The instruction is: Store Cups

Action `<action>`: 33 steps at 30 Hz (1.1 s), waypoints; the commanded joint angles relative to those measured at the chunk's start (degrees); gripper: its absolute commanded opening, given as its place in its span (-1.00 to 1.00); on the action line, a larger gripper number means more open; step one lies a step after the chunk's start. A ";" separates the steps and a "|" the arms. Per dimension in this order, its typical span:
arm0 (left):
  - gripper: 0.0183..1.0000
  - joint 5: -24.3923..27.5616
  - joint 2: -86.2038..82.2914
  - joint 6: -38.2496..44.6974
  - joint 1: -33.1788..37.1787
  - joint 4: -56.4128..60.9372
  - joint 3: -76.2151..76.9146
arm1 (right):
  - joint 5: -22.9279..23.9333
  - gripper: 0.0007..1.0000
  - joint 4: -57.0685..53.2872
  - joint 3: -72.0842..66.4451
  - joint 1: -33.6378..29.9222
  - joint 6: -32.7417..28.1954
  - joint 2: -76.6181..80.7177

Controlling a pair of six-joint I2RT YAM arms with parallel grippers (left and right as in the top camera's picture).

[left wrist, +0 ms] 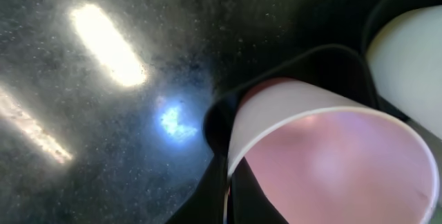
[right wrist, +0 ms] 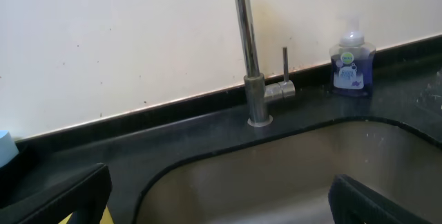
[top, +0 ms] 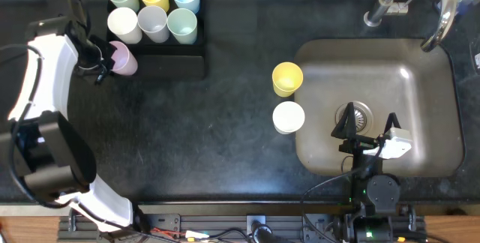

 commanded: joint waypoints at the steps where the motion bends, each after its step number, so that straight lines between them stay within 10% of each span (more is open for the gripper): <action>1: -0.96 -0.90 1.36 -0.44 -0.94 0.96 0.09 | -0.09 1.00 0.46 -0.79 -0.24 0.17 -0.48; 3: -0.67 -0.90 1.36 -0.44 -0.92 1.22 0.09 | -0.09 0.99 0.46 -0.79 -0.24 0.17 -0.48; 5: 0.68 -0.92 1.36 -0.42 -0.92 1.18 0.09 | -0.09 0.99 0.46 -0.79 -0.24 0.17 -0.48; 6: 0.99 -0.92 1.36 -0.42 -0.92 1.16 0.09 | -0.09 0.99 0.46 -0.79 -0.24 0.17 -0.48; 21: 1.00 2.56 -14.10 1.36 -5.09 -0.83 1.25 | -0.07 0.99 0.46 -0.79 -0.24 0.17 -0.48; 33: 1.00 -5.20 -9.68 -1.25 -43.67 6.86 5.25 | -0.09 1.00 0.46 -0.79 -0.24 0.17 -0.48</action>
